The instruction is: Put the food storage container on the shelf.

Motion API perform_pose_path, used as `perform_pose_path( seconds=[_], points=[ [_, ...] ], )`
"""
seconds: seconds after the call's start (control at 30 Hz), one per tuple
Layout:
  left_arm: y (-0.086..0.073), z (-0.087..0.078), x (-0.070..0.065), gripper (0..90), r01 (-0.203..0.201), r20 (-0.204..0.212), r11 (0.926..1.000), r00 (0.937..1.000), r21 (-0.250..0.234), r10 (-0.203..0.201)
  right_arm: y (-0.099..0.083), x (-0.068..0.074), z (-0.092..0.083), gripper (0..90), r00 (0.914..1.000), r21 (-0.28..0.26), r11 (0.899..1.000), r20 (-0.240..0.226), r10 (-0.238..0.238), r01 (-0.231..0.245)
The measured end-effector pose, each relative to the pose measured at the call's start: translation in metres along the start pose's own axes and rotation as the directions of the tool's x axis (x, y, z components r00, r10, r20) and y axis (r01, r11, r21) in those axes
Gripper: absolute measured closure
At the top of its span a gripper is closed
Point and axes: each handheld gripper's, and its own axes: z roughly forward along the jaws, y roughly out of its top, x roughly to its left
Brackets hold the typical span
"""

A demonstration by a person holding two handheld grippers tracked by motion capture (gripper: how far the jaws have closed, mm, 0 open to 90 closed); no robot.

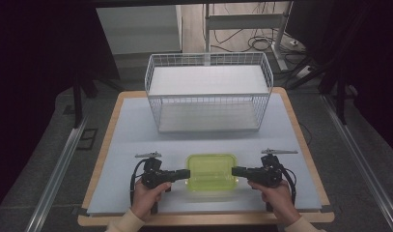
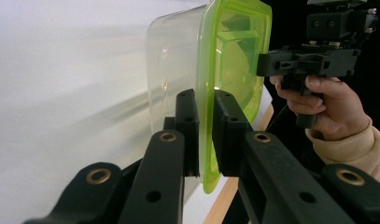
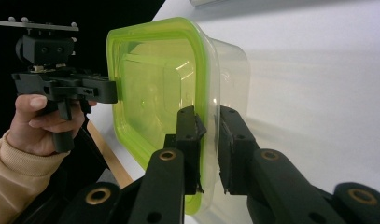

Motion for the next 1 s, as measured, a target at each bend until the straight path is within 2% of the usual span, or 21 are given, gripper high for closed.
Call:
perform_pose_path(
  seconds=[0.37, 0.67, 0.8, 1.0],
  points=[
    [0.006, -0.008, -0.001, 82.2, 0.0, -0.009, 0.9996, 1.0, -0.027, -0.001, 0.011, 0.008, 0.002, 80.3, 0.9994, -0.015, 0.999, 0.0, -0.034, 0.034],
    [0.014, -0.01, -0.003, 82.1, -0.013, -0.003, 0.9994, 0.9999, -0.034, 0.012, 0.019, 0.015, -0.001, 80.4, 0.9975, -0.031, 0.997, 0.01, -0.07, 0.071],
    [0.018, -0.011, -0.006, 82.0, -0.03, 0.001, 0.9986, 0.9995, -0.043, 0.031, 0.023, 0.017, -0.004, 80.5, 0.9962, -0.046, 0.995, 0.012, -0.086, 0.087],
    [0.021, -0.012, -0.009, 82.0, -0.04, 0.001, 0.9984, 0.9992, -0.041, 0.04, 0.025, 0.019, -0.008, 80.5, 0.9959, -0.053, 0.994, 0.006, -0.09, 0.09]
  ],
)
